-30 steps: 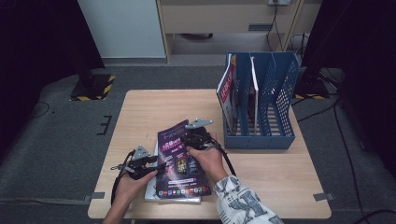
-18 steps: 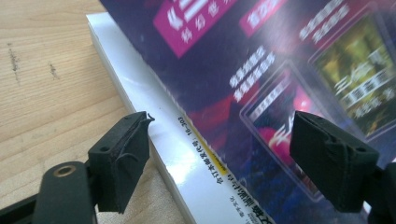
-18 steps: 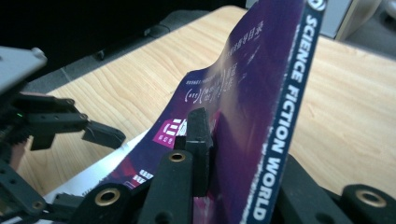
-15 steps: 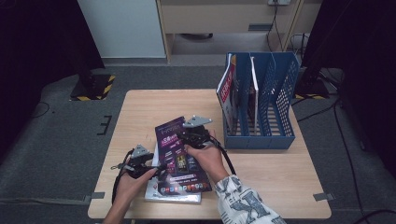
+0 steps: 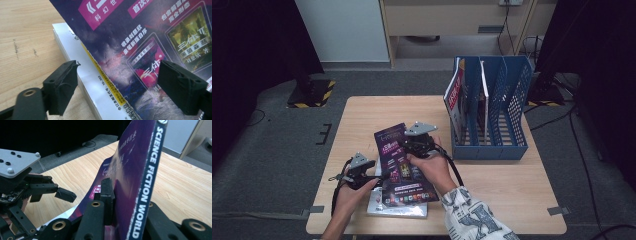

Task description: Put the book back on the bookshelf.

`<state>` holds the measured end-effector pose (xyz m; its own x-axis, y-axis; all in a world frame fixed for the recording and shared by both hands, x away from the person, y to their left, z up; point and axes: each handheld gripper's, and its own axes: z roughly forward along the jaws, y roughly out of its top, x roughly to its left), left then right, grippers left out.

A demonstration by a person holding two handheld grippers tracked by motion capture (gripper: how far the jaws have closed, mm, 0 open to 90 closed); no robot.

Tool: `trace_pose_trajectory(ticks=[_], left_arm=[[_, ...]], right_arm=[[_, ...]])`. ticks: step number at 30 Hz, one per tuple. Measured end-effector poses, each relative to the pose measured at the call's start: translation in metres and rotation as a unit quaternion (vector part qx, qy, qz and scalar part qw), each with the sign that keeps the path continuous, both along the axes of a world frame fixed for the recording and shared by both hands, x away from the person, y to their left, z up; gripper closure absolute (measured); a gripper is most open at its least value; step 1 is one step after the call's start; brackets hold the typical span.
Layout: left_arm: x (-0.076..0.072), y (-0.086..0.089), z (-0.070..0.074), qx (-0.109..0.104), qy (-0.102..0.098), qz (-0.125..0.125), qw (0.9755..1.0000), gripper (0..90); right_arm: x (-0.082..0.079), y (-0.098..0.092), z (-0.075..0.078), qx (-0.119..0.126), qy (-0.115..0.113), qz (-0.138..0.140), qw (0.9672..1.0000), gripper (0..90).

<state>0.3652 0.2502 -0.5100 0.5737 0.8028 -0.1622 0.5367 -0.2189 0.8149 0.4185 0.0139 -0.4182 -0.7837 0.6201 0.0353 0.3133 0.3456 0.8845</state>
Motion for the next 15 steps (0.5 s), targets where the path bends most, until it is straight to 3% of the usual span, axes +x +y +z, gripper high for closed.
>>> trace_pose_trajectory(ticks=[15], left_arm=[[0.0021,0.0027,0.0014,-0.009,-0.002,0.003,0.9999,9.5]], right_arm=[[0.0015,0.0009,0.0103,0.004,-0.010,0.004,0.9999,81.7]])
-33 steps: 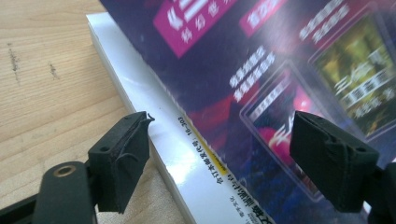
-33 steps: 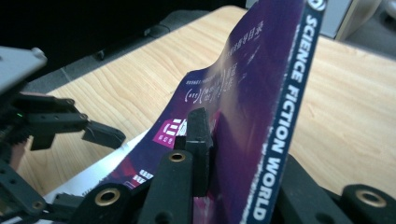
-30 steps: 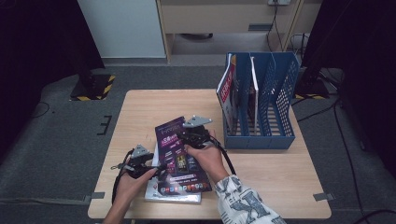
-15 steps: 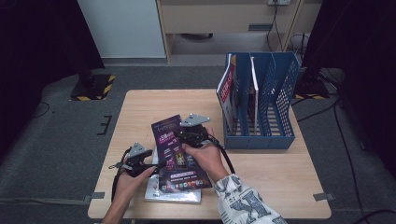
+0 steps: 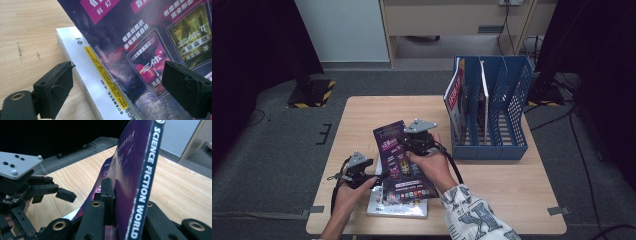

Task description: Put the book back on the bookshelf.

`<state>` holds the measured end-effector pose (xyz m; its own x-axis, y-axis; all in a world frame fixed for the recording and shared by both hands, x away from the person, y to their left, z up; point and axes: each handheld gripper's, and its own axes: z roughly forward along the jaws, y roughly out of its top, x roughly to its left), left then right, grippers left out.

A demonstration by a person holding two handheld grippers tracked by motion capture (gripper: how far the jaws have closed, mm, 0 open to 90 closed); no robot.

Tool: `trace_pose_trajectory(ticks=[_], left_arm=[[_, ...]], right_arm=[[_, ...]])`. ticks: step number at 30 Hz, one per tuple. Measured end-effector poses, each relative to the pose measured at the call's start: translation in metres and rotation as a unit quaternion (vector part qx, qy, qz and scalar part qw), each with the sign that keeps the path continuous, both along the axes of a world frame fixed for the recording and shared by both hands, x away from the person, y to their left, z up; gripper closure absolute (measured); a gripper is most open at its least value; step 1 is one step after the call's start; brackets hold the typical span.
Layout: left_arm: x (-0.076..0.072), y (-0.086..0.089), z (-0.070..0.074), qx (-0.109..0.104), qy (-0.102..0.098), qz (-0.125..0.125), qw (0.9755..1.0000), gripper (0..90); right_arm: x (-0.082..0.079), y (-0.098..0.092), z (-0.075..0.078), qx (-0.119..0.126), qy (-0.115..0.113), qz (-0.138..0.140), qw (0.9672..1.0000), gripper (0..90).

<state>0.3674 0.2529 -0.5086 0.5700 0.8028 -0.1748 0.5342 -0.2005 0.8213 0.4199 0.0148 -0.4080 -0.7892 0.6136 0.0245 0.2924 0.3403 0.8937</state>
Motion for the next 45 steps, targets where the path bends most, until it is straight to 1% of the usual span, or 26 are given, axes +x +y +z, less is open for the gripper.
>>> trace_pose_trajectory(ticks=[7,13,16,17,18,19,23,26,30,31,32,33,35,36,37,38,39,40,41,43,44,45], left_arm=[[0.001,0.001,0.000,-0.007,-0.003,0.001,1.0000,10.1],[0.002,0.002,0.000,-0.008,-0.004,0.002,1.0000,12.3],[0.002,0.000,0.001,-0.004,-0.004,-0.008,1.0000,15.5],[0.002,-0.001,0.001,-0.007,-0.005,-0.014,0.9999,16.8],[0.002,-0.002,0.001,-0.014,-0.003,-0.016,0.9998,17.8],[0.002,-0.002,0.001,-0.017,-0.003,-0.018,0.9997,18.4],[0.002,-0.003,0.002,-0.015,-0.005,-0.023,0.9996,21.1],[0.002,-0.003,0.001,-0.013,-0.001,-0.027,0.9996,23.1],[0.002,-0.004,0.000,-0.013,0.003,-0.038,0.9992,25.7],[0.002,-0.005,0.000,-0.017,0.004,-0.041,0.9990,26.8],[0.002,-0.005,0.000,-0.017,0.004,-0.041,0.9990,27.3],[0.002,-0.005,0.000,-0.016,0.003,-0.044,0.9989,28.5],[0.002,-0.005,0.000,-0.018,0.004,-0.042,0.9989,29.5],[0.002,-0.003,0.000,-0.023,0.004,-0.045,0.9987,33.3],[0.002,-0.003,0.000,-0.023,0.004,-0.045,0.9987,34.5],[0.003,-0.002,0.000,-0.030,0.008,-0.048,0.9984,36.1],[0.003,-0.002,0.000,-0.030,0.008,-0.048,0.9984,38.1],[0.003,-0.001,0.000,-0.033,0.011,-0.051,0.9981,38.1],[0.003,-0.001,0.000,-0.034,0.011,-0.052,0.9980,41.4],[0.003,0.001,0.001,-0.034,0.009,-0.051,0.9981,45.2],[0.004,0.005,0.002,-0.044,0.008,-0.050,0.9977,55.5],[0.004,0.005,0.002,-0.044,0.008,-0.050,0.9977,60.0]], right_arm=[[-0.001,0.001,0.001,0.003,-0.003,0.005,1.0000,82.0],[-0.002,0.003,0.005,0.008,-0.006,0.010,0.9999,82.2],[-0.002,0.003,0.009,0.012,-0.010,0.013,0.9998,82.3],[-0.002,0.003,0.011,0.013,-0.011,0.014,0.9998,82.4],[-0.002,0.004,0.012,0.014,-0.012,0.013,0.9998,82.4],[-0.002,0.004,0.013,0.014,-0.013,0.014,0.9997,82.5],[-0.003,0.005,0.014,0.020,-0.015,0.018,0.9995,82.7],[-0.003,0.005,0.016,0.024,-0.018,0.021,0.9993,82.7],[-0.004,0.005,0.018,0.035,-0.022,0.024,0.9989,82.8],[-0.004,0.004,0.020,0.039,-0.026,0.026,0.9986,82.9],[-0.004,0.004,0.020,0.039,-0.026,0.026,0.9986,82.9],[-0.004,0.004,0.022,0.046,-0.029,0.027,0.9982,83.0],[-0.004,0.003,0.022,0.049,-0.031,0.027,0.9979,83.1],[-0.005,0.003,0.025,0.056,-0.037,0.029,0.9973,83.3],[-0.005,0.003,0.025,0.056,-0.037,0.029,0.9973,83.3],[-0.005,0.003,0.027,0.063,-0.041,0.029,0.9968,83.4],[-0.005,0.003,0.027,0.063,-0.041,0.029,0.9968,83.4],[-0.006,0.003,0.027,0.065,-0.042,0.032,0.9965,83.4],[-0.006,0.003,0.028,0.067,-0.045,0.033,0.9962,83.4],[-0.006,0.003,0.029,0.070,-0.046,0.036,0.9959,83.5],[-0.007,0.003,0.029,0.071,-0.047,0.035,0.9958,83.6],[-0.007,0.003,0.029,0.071,-0.047,0.035,0.9958,83.6]])
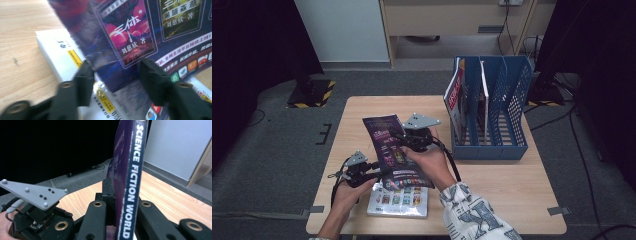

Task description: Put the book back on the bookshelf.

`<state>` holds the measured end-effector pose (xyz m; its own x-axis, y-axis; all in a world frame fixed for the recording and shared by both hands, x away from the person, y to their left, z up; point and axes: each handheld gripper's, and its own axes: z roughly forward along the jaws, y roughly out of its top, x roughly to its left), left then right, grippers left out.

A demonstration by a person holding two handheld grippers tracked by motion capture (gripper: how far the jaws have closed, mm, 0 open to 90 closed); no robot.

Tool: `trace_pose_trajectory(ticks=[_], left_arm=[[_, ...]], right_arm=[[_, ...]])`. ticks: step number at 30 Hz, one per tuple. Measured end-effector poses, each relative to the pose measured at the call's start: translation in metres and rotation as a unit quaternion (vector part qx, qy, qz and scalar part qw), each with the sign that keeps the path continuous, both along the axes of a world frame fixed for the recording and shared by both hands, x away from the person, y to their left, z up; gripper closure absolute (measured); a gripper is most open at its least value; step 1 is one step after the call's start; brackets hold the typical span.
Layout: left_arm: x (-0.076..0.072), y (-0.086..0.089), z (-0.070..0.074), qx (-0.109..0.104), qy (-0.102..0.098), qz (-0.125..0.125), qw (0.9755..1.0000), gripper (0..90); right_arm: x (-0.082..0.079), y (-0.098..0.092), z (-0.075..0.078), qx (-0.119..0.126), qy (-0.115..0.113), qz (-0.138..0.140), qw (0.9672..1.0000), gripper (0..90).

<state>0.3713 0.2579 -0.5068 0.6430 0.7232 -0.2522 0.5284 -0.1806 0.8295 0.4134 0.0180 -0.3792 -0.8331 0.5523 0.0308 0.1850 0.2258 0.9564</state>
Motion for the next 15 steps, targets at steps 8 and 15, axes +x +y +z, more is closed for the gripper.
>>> trace_pose_trajectory(ticks=[8,15], left_arm=[[-0.001,0.005,0.011,0.018,-0.016,0.017,0.9996,77.5],[-0.004,0.005,0.018,0.044,-0.041,0.033,0.9976,79.0]], right_arm=[[0.003,-0.007,0.000,-0.001,-0.006,-0.007,1.0000,83.8],[0.003,-0.010,0.001,0.000,-0.009,-0.010,0.9999,83.7]])
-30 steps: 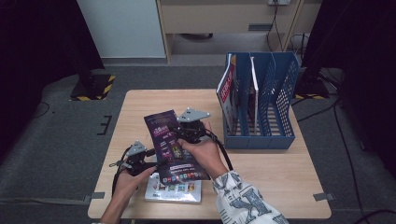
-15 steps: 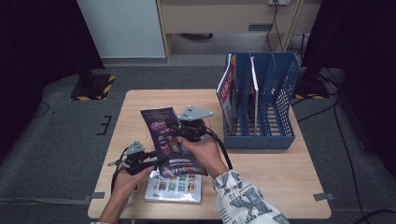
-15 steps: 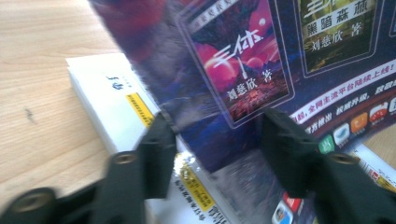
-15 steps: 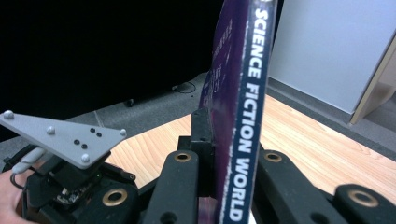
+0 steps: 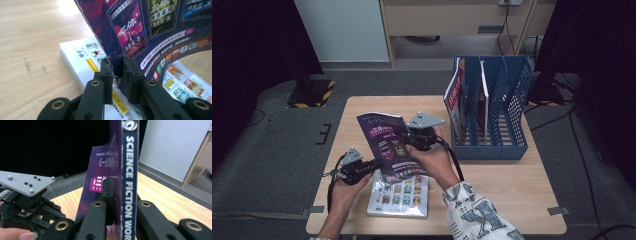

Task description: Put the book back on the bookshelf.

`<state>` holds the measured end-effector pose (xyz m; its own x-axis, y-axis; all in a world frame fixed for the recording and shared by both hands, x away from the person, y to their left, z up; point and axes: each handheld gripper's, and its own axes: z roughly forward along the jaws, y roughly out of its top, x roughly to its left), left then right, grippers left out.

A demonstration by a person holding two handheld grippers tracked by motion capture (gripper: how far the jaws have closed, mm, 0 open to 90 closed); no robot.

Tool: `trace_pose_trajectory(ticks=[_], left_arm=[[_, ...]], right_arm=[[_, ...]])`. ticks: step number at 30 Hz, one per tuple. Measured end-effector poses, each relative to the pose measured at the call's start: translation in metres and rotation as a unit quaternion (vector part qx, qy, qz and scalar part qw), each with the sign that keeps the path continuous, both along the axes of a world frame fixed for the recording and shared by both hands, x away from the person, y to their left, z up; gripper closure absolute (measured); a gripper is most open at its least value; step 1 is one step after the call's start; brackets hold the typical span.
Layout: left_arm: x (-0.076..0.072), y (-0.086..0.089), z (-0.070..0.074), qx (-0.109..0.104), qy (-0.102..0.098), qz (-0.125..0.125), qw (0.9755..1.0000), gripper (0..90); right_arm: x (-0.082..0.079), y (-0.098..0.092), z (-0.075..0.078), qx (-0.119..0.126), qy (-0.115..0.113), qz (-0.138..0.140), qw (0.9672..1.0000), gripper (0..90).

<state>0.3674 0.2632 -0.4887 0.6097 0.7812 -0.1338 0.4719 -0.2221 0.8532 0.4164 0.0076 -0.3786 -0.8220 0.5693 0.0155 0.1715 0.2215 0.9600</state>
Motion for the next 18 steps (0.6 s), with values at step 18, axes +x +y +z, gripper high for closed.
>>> trace_pose_trajectory(ticks=[18], left_arm=[[-0.009,0.018,0.021,0.031,-0.059,0.054,0.9964,82.7]], right_arm=[[0.000,-0.006,-0.003,0.012,0.005,0.001,0.9999,83.4]])
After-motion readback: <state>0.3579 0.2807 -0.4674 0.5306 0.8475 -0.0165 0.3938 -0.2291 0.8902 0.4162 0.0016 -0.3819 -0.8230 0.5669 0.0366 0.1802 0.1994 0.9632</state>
